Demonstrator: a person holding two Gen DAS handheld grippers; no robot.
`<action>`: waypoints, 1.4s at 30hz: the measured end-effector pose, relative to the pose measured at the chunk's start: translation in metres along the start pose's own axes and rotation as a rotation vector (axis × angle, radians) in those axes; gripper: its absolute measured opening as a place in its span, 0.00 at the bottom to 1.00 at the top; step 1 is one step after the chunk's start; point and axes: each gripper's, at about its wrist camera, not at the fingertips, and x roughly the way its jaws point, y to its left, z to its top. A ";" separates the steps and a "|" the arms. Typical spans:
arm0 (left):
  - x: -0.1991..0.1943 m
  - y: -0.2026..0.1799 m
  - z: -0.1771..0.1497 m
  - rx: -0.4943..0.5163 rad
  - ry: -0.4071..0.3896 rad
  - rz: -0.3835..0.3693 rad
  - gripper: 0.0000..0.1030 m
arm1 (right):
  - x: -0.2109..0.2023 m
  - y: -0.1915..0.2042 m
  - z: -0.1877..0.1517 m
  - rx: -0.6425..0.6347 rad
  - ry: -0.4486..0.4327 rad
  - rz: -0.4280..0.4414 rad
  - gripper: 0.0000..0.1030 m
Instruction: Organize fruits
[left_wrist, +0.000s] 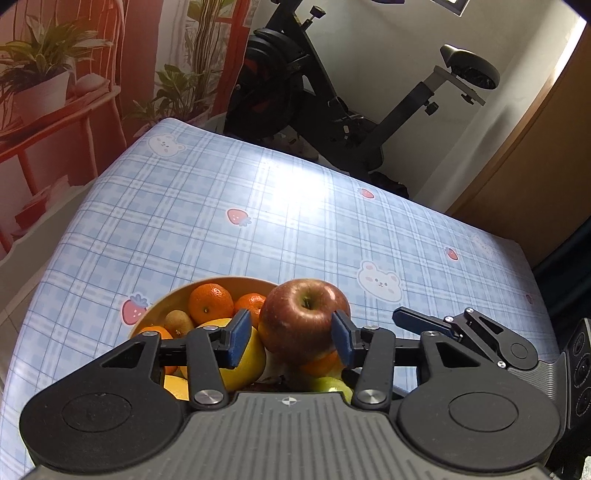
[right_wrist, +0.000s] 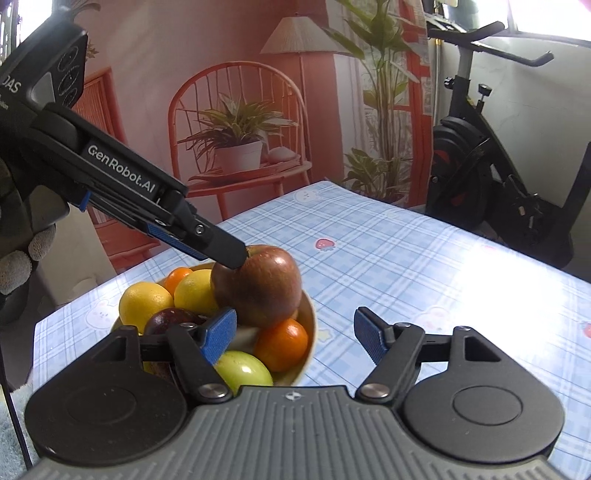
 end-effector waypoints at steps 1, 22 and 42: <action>-0.001 -0.001 -0.002 -0.002 -0.004 0.002 0.53 | -0.004 0.000 0.000 0.000 -0.001 -0.010 0.73; -0.061 -0.029 -0.030 0.076 -0.177 0.052 0.68 | -0.090 0.015 0.011 0.058 -0.113 -0.193 0.84; -0.158 -0.069 -0.079 0.142 -0.423 0.187 0.89 | -0.194 0.039 0.010 0.334 -0.171 -0.333 1.00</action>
